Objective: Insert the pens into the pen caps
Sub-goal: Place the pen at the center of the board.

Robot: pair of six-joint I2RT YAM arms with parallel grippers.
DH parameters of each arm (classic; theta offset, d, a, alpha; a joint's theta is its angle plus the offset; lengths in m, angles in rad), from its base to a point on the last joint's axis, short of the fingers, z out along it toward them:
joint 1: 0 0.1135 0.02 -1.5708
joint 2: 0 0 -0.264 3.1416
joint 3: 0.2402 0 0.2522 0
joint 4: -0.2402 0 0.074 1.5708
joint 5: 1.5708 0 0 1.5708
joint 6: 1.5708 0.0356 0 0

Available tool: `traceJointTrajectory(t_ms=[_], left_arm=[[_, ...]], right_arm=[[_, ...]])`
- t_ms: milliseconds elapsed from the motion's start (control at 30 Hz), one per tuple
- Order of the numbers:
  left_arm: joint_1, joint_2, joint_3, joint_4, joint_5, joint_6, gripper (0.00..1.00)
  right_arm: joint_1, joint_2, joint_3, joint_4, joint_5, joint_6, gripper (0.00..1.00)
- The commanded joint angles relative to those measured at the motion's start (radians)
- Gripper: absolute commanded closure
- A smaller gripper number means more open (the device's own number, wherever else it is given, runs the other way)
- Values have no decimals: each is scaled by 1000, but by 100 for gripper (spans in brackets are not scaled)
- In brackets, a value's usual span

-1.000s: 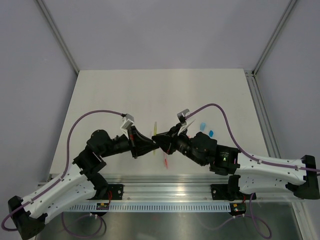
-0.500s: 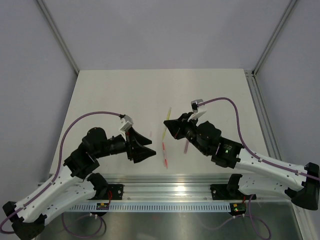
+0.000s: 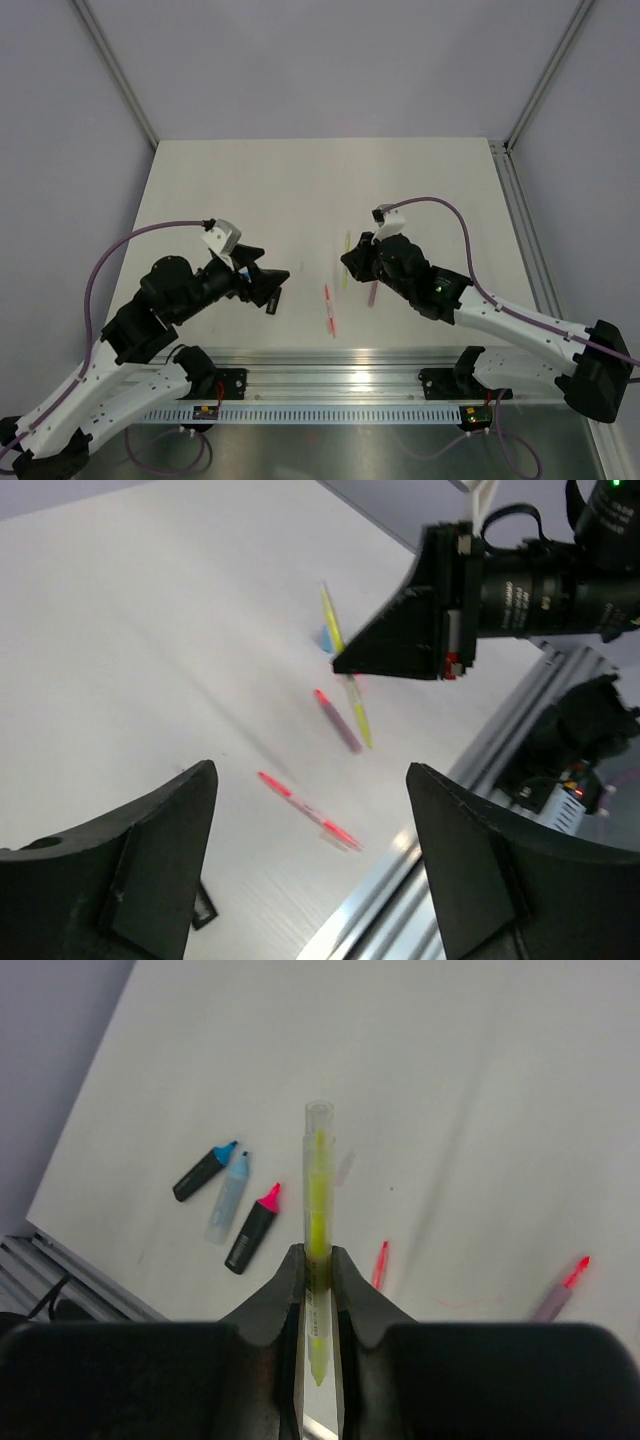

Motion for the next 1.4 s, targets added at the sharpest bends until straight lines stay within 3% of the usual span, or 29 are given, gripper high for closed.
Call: traceJointTrajectory(t_ms=[0, 167, 200, 333, 567, 633, 733, 867, 1100, 1367], left_arm=[[-1, 16, 59, 2, -208, 52, 18], [-1, 60, 80, 18, -329, 72, 11], [-1, 68, 89, 21, -354, 74, 1], [-2, 105, 114, 41, -494, 86, 1], [9, 112, 106, 64, -929, 104, 1], [22, 115, 80, 84, -969, 114, 1], [93, 160, 52, 87, -896, 100, 1], [263, 224, 52, 96, -640, 40, 1], [357, 299, 52, 133, -540, 8, 1], [395, 341, 57, 131, -540, 3, 1]], right_arm=[[-50, 39, 0, -45, -89, -10, 100], [-108, 109, 54, -50, -165, -59, 100], [-127, 120, 62, -48, -176, -67, 100], [-177, 184, 88, -54, -262, -85, 100], [-245, 356, 137, -47, -362, -105, 100], [-254, 390, 152, -41, -385, -113, 100], [-269, 462, 177, -30, -403, -124, 100], [-286, 500, 192, -14, -409, -138, 100], [-292, 574, 197, -24, -365, -156, 100], [-294, 640, 221, -11, -359, -153, 100]])
